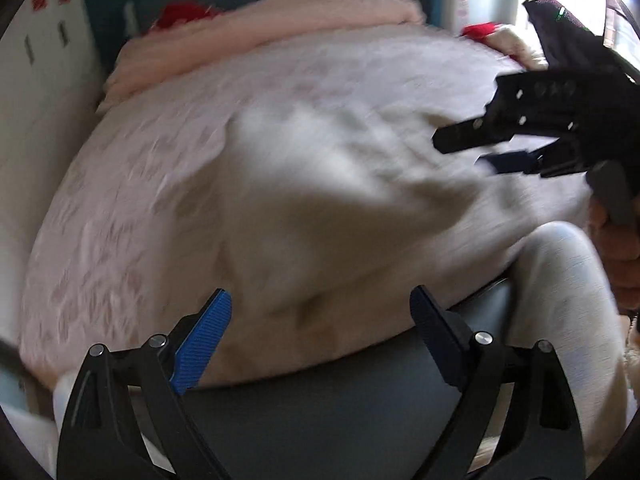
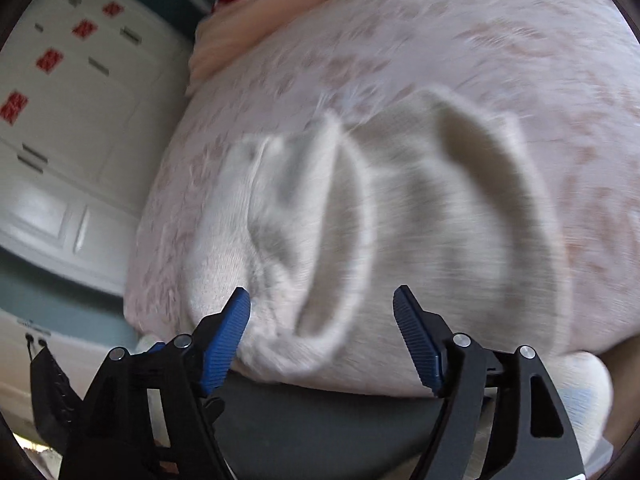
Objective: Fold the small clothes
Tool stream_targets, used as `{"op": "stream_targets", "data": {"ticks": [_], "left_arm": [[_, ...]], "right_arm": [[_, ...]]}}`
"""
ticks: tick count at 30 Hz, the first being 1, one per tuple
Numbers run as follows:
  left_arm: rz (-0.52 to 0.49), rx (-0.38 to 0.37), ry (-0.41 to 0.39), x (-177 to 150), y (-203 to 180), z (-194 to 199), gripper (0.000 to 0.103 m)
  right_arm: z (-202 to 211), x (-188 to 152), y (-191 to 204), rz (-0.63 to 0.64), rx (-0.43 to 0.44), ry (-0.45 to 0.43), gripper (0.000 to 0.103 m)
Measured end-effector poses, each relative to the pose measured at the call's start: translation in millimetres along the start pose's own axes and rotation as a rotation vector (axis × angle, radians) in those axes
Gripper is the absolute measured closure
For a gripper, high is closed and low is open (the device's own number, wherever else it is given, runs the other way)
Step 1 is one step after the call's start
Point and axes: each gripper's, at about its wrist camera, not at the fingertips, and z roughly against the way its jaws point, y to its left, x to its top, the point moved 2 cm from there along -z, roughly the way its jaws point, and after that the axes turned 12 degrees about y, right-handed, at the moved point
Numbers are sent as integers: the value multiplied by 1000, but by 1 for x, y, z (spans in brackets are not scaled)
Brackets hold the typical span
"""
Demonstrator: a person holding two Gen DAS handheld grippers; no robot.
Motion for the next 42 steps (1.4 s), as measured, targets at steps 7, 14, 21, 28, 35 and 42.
{"op": "stream_targets", "data": {"ticks": [7, 14, 21, 28, 35, 42], "left_arm": [[115, -77, 34, -4, 34, -20, 24], [155, -128, 46, 8, 36, -16, 45], [124, -154, 99, 21, 14, -36, 60], [67, -76, 99, 23, 2, -33, 62], [93, -67, 85, 27, 4, -26, 61], [88, -89, 109, 24, 1, -29, 60]], "right_arm": [[-34, 10, 32, 17, 15, 61, 74], [68, 10, 63, 116, 48, -212, 85], [31, -10, -53, -63, -272, -63, 82], [40, -8, -55, -110, -143, -108, 50], [34, 24, -50, -109, -85, -121, 86], [80, -4, -49, -51, -121, -247, 84]]}}
